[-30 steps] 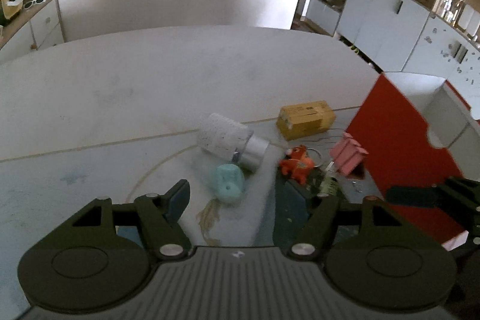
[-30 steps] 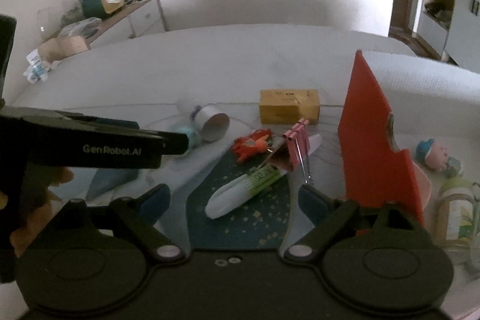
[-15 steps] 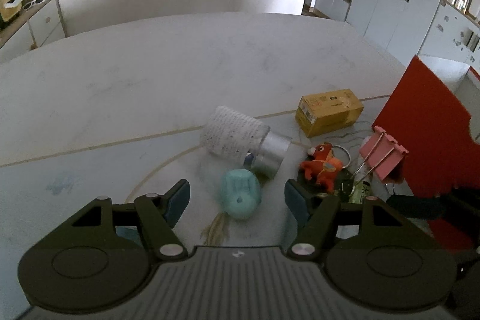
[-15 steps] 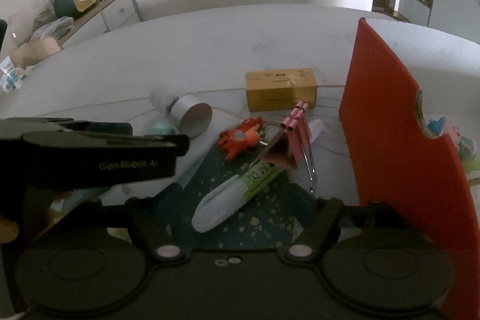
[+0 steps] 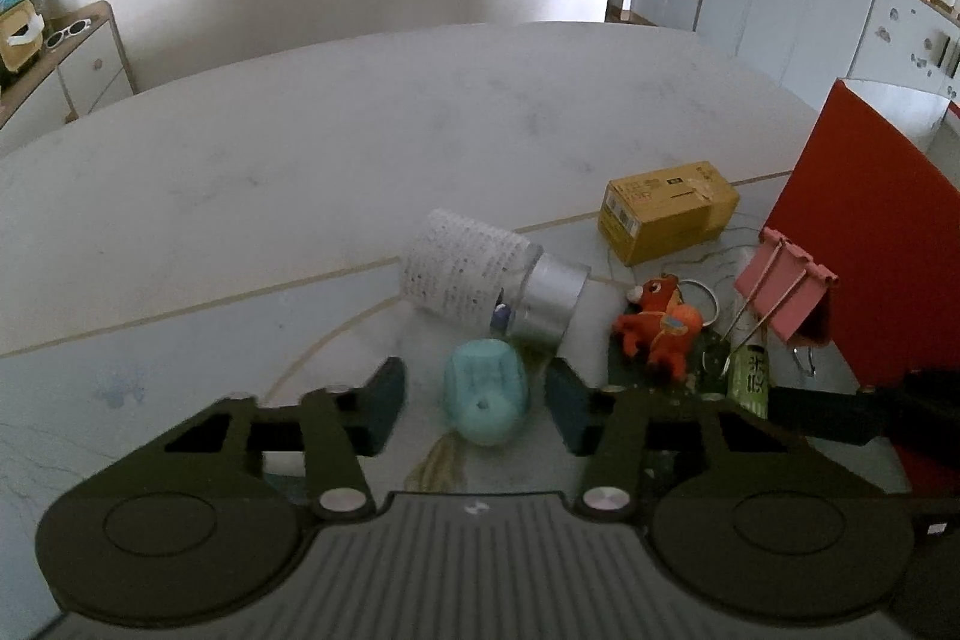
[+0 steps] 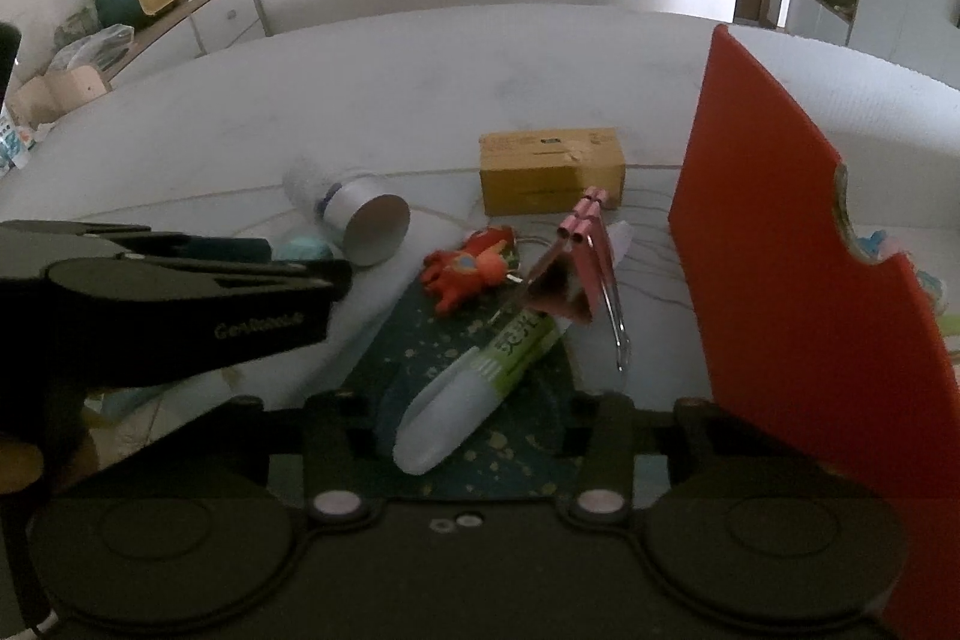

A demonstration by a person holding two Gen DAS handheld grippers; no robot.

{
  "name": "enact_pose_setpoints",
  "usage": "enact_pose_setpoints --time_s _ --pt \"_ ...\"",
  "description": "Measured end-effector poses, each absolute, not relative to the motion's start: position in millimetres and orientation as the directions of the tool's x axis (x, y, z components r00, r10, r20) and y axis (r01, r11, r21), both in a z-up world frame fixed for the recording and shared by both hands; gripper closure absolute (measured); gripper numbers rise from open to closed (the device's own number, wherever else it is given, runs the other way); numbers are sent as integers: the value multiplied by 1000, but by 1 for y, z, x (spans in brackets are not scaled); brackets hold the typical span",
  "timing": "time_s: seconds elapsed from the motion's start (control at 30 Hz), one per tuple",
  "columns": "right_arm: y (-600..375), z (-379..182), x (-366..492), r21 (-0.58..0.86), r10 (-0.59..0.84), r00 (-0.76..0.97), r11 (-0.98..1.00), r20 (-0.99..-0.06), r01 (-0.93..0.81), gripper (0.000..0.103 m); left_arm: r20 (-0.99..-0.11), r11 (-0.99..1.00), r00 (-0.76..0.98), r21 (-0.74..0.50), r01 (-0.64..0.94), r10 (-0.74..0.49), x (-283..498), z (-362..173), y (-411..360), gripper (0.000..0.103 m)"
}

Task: Organize rigid objects
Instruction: 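Grasp the teal figure with the left tool while the right tool grasps the white-and-green tube, then carry the teal figure and white-and-green tube over the red box with both tools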

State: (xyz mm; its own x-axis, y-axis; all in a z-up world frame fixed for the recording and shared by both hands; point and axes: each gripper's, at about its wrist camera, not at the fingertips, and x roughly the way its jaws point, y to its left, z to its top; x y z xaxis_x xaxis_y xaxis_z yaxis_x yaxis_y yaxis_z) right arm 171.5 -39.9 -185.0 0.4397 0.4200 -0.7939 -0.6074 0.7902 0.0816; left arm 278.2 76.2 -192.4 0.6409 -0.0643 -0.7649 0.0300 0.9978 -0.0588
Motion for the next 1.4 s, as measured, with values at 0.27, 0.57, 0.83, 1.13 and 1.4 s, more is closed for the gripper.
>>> enact_pose_setpoints --time_s 0.27,0.57,0.83,1.13,1.4 --pt "-55 -182 172 118 420 428 810 -800 -574 76 -761 998 646 -38 47 -60 275 -190 73 73" --pt "-86 -162 161 220 477 387 807 -789 -548 79 -772 997 630 -64 51 -81 263 -182 77 73" --pt "-109 -136 137 264 525 374 784 -764 -562 81 -782 992 611 -106 62 -122 235 -167 78 73" --pt "-129 -112 118 242 535 436 788 -723 -566 82 -763 982 619 -165 93 -186 199 -136 77 73" --pt "-144 -88 99 222 539 509 801 -671 -556 84 -737 971 632 -184 156 -241 179 -103 63 73"
